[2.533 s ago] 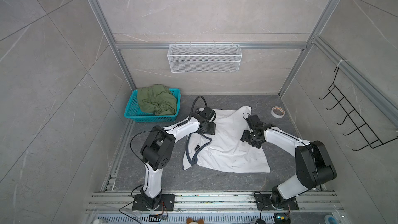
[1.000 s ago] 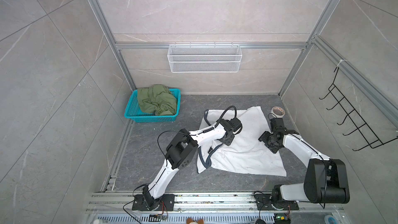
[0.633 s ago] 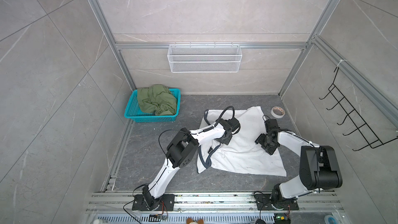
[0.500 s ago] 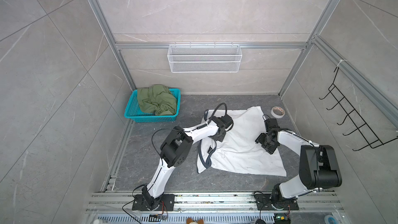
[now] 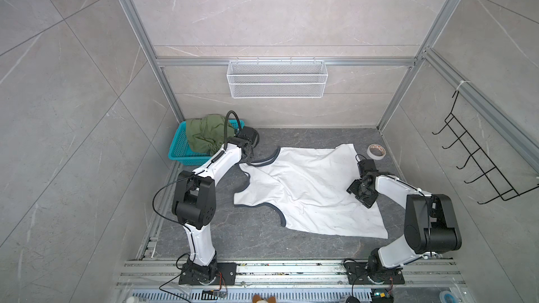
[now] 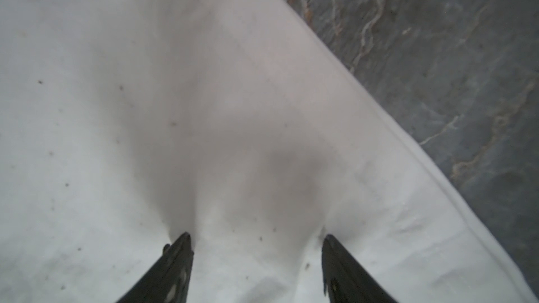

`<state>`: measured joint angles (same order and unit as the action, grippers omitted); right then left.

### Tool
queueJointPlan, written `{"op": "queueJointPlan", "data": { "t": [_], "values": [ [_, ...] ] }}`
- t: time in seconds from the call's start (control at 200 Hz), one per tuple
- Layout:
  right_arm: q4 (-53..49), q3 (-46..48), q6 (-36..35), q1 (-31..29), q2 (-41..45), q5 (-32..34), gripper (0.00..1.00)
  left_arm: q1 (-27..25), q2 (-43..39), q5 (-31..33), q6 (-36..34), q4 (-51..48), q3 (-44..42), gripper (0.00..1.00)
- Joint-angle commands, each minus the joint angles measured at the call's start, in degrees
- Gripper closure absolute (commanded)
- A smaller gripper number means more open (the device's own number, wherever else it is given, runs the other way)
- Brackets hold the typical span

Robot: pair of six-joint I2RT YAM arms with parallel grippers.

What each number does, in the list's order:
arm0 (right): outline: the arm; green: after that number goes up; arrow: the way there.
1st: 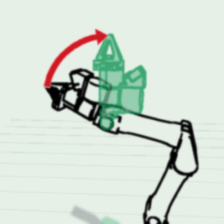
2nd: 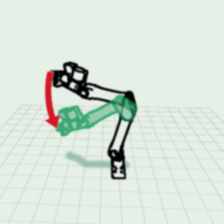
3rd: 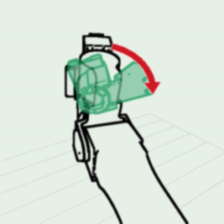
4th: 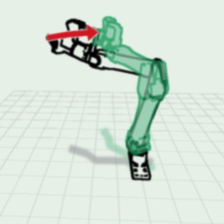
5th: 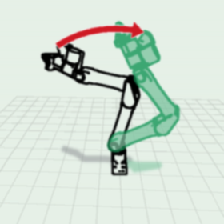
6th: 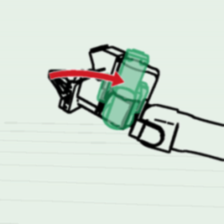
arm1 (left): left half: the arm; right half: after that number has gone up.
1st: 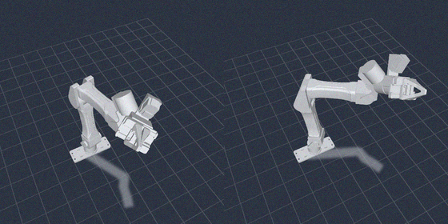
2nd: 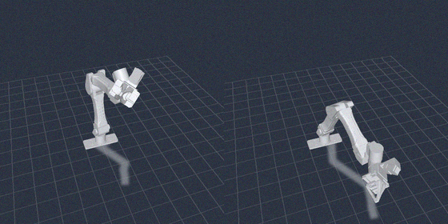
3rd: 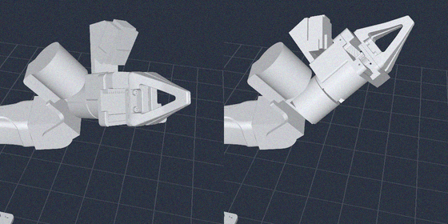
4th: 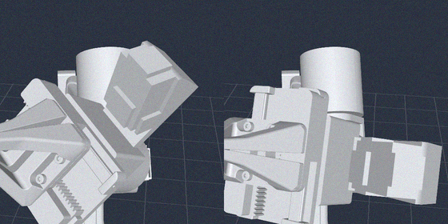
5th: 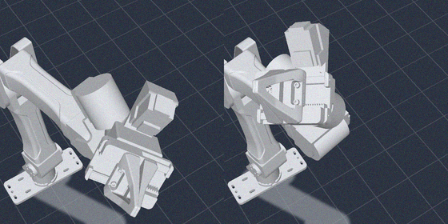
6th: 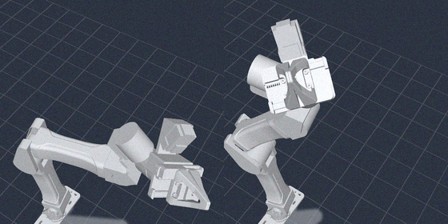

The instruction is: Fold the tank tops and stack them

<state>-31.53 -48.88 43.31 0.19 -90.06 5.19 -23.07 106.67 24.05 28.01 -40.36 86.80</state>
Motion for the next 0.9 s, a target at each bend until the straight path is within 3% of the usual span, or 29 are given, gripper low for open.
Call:
{"op": "queueJointPlan", "data": {
  "t": [0.0, 0.08, 0.17, 0.374, 0.544, 0.818, 0.893],
  "values": [
    [-1.6, -1.3, -0.8, 0.1, 1.1, 1.5, 0.29, -3.3, -7.3, 2.7, 1.9, -2.3, -2.9, 0.39],
    [-1.6, -1.4, -1.7, -0.1, 1.9, 1.4, 0.29, -6.8, -11.0, 5.3, 1.0, -2.4, -4.9, 0.31],
    [-1.7, -1.7, -3.0, -1.4, 2.9, 1.1, 0.29, -10.8, -13.4, 3.3, 0.6, -2.4, -6.8, 0.29],
    [-2.1, -1.5, -2.8, -7.9, 2.6, -2.8, 0.29, -18.6, -8.2, -10.6, 1.9, 2.5, -9.7, 0.29],
    [-1.4, 0.8, -1.6, -13.0, 2.8, -6.6, 0.29, -19.4, -3.9, -17.6, 6.1, 7.9, -13.6, 0.29],
    [-0.9, 2.4, -0.9, -17.3, 0.3, -7.3, 0.26, -15.6, -4.7, -16.9, 8.2, 12.2, -23.3, 0.22],
    [-1.3, 2.8, -0.9, -17.4, 0.2, -6.7, 0.18, -13.4, -5.2, -16.9, 8.4, 14.1, -26.6, 0.19]
  ]
}}
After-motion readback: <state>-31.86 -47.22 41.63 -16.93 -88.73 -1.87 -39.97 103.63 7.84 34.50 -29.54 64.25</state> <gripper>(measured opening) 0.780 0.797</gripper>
